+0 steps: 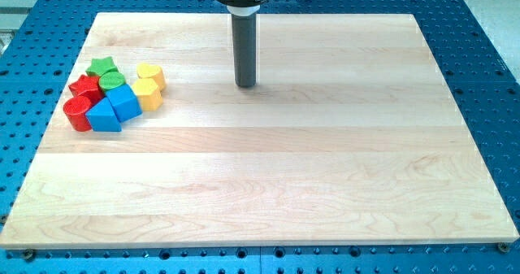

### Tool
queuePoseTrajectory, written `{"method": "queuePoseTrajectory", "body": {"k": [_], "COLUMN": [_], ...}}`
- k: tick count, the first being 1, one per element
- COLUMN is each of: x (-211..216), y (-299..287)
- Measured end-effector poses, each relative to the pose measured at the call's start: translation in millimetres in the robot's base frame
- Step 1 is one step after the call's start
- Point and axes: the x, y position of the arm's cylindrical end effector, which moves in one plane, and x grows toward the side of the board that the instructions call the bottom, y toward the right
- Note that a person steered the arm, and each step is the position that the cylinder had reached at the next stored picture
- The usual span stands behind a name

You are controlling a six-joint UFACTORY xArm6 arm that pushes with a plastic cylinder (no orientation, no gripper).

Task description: Move the red circle closely to the blue blocks

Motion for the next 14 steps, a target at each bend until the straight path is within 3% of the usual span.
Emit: {"method": "queuePoseTrajectory", "body": {"k": [3,4,5,6,7,8,11,12,13,14], "x": [0.3,2.9,56.9,136.9,178.5,173.2,82.5,88.3,118.3,148.9], "y": [-2.5,-27.9,-31.0,-101.6,-204.9,-270.1,-279.3,-222.1,-207.2,-248.5]}}
